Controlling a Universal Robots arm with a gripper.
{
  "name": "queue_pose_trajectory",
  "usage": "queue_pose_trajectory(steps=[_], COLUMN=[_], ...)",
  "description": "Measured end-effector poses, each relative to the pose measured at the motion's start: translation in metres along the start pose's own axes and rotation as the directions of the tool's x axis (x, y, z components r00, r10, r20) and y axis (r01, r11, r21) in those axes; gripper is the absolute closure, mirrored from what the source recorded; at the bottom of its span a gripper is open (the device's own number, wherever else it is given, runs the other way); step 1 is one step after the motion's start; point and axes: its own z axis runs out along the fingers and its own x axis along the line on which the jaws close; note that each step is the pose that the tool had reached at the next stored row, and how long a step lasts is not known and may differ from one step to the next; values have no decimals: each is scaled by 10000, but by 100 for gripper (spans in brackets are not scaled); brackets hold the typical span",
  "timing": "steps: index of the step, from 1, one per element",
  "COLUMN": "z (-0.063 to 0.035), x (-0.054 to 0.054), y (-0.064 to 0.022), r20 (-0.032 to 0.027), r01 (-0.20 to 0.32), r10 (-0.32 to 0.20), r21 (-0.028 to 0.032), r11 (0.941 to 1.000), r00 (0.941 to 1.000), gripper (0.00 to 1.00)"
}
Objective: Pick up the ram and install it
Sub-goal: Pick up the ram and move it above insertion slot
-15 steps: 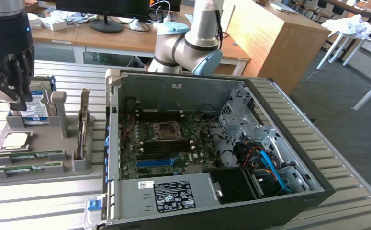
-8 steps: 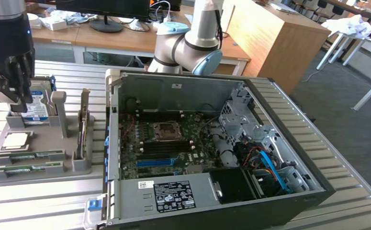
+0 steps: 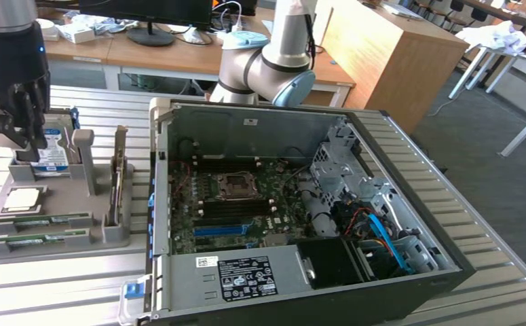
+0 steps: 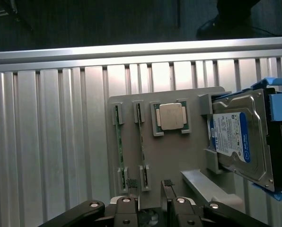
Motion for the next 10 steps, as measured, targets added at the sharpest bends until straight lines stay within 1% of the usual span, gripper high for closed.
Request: queue_pose_trajectory(steps=[10], z=[53], x=[1], y=[-2], r20=[0], r01=[1], r10=[-1], r21=[0], r11=[10000], r00=[10000], gripper=[67])
